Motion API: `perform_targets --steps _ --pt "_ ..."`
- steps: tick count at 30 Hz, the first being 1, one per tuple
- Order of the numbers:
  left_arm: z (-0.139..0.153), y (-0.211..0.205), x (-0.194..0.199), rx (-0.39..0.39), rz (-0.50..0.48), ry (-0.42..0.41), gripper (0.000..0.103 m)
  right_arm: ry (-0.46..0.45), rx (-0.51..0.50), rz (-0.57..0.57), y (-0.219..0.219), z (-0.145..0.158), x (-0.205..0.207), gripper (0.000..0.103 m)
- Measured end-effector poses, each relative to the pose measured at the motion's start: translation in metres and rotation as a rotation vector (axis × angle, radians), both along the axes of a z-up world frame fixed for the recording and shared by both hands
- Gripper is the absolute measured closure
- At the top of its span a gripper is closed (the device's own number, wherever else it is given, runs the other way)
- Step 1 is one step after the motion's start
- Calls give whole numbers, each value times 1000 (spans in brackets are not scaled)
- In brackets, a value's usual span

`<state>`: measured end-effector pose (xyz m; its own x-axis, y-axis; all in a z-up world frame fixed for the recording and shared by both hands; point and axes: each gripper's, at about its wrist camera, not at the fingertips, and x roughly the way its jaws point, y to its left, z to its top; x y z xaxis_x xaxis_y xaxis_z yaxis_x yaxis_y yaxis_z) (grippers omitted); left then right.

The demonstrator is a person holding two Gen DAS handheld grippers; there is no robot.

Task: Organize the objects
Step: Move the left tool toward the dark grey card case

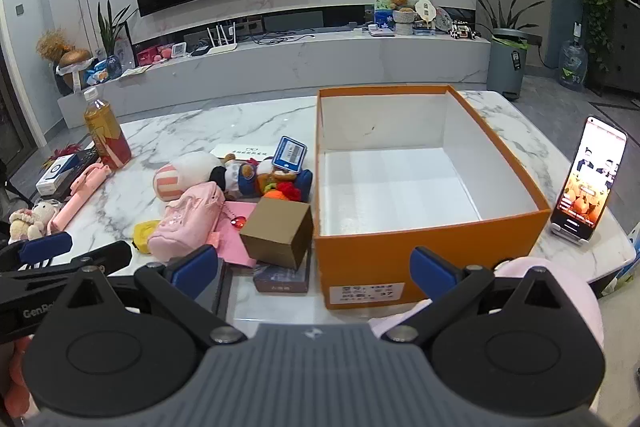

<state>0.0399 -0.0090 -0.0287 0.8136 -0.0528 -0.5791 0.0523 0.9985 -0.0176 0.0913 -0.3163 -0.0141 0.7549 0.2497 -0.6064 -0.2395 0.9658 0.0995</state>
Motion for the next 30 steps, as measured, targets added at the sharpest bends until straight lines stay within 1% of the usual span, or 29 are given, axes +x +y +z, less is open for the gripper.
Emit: perform_targets --steps 4,9,14,18,23,30 --pt "-3 0 4 -17 8 28 10 7 11 -14 -8 0 3 1" --pt "-3 -4 7 16 15 29 10 23 20 -17 -12 -7 10 1" --pt "-3 -6 7 24 15 31 10 32 24 -13 -13 -11 12 1" --pt "-2 -5 7 13 14 35 10 36 21 -5 -11 -12 12 1" --pt "2 -6 6 17 15 25 10 31 24 1 -10 -12 11 1" --pt "3 -4 7 13 24 44 10 37 25 10 -7 -14 13 1"
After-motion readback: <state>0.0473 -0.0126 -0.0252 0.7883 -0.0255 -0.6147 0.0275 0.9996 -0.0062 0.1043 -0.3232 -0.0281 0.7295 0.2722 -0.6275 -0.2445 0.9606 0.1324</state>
